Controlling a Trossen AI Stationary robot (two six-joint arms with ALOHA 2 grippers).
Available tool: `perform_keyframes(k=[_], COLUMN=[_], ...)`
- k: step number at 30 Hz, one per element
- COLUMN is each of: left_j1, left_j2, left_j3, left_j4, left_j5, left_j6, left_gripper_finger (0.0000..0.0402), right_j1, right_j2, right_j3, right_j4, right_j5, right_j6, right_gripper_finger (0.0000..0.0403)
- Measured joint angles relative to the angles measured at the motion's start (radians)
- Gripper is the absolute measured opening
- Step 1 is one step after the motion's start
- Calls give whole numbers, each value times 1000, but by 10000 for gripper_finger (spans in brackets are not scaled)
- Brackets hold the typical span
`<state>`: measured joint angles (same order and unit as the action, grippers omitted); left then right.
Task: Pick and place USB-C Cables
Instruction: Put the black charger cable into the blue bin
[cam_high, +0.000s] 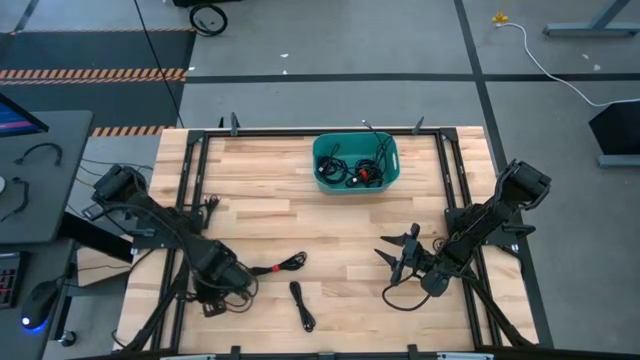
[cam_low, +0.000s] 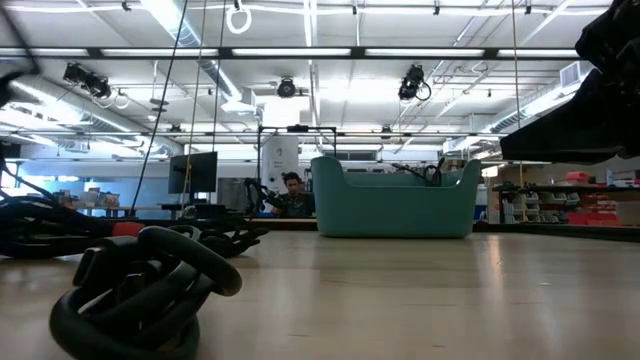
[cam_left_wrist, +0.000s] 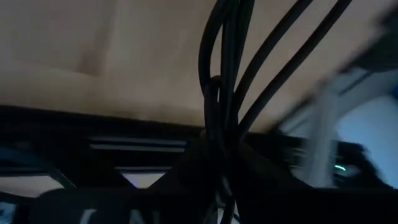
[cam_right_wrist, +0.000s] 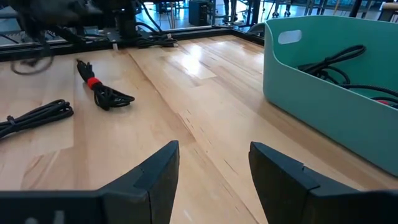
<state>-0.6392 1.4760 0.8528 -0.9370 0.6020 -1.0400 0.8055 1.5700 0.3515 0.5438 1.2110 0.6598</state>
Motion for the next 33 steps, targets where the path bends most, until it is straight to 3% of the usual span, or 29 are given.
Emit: perform_keyframes(k=[5, 11, 14, 21, 28, 33], left_j1=[92, 228, 312, 516, 669, 791], left_j2=[-12, -12, -12, -1, 22, 134], left_j3=[150, 284, 296, 236, 215, 213], left_j4=[-29, 71, 220, 663, 1016, 1221], left_j5=[-21, -211, -321, -447, -798, -871], left_j6=[-68, 16, 135, 366, 527, 563], left_gripper_finger=[55, 55, 55, 55, 55, 55], right_j1=[0, 9, 29, 82, 93, 86], right_j2=[0, 0, 0, 0, 0, 0], right_j3=[0, 0, 0, 0, 0, 0], right_j4=[-1, -15, -17, -23, -23, -23], right_j5=[0, 0, 5, 44, 90, 128], right_j6=[-8, -14, 1, 44, 44, 50], right_gripper_finger=[198, 198, 198, 190, 183, 180])
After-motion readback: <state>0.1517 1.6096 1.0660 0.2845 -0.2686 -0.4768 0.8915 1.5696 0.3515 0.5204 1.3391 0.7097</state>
